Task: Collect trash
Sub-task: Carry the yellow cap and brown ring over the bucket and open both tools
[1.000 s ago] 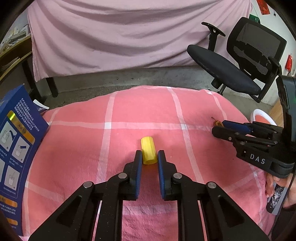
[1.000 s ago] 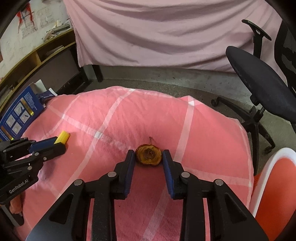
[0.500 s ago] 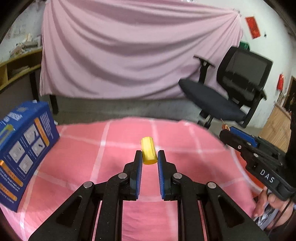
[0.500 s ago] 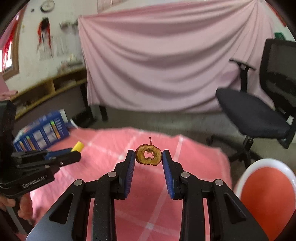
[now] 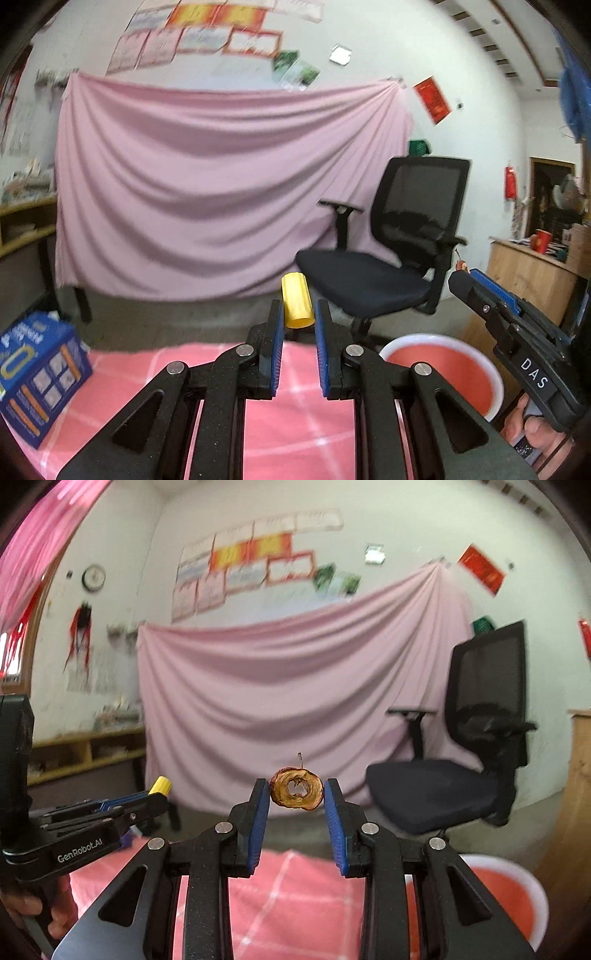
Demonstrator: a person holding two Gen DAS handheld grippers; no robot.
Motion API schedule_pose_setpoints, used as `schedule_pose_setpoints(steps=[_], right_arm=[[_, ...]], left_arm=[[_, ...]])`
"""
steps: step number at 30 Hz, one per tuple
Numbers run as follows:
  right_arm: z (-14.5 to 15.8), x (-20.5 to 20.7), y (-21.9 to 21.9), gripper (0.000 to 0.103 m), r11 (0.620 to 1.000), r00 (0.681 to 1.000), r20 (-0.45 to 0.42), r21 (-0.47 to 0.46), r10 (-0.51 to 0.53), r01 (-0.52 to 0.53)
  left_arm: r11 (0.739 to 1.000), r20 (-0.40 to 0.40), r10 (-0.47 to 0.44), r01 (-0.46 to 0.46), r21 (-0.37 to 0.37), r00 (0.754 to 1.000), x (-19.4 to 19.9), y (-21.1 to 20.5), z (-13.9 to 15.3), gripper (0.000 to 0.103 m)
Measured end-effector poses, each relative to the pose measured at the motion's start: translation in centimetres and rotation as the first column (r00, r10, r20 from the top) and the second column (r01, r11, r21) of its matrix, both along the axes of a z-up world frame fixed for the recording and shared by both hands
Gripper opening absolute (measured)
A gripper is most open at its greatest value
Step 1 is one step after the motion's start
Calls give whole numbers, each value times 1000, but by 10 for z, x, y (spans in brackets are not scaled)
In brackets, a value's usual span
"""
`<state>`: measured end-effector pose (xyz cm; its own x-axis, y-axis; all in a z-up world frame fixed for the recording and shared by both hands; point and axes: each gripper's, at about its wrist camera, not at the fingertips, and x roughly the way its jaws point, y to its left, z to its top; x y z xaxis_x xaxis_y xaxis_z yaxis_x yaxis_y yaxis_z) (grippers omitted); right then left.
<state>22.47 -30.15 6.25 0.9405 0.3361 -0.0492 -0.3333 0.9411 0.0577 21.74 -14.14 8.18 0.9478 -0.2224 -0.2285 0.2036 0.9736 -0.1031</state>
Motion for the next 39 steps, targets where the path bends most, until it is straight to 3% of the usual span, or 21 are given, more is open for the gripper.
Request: schedule_pose_setpoints(steps=[7,13,26,39], right_arm=[[4,-16,-42,28,994,992,77,39,-103,101],[0,-17,-81,28,981,982,57,81,-180,175],[-19,2,-123,28,957,958,-104,95,-266,275],[-33,16,-140,28,947,934,-228,102,-276,305]], left_arm=[[994,94,-95,89,67,991,-8,-52,16,13],[982,88,-170,162,95,981,5,-93,13,13],[955,-50,-267,271,120,962,41,-150,-12,13],[938,-167,-307,328,114,937,56,-169,-32,13]])
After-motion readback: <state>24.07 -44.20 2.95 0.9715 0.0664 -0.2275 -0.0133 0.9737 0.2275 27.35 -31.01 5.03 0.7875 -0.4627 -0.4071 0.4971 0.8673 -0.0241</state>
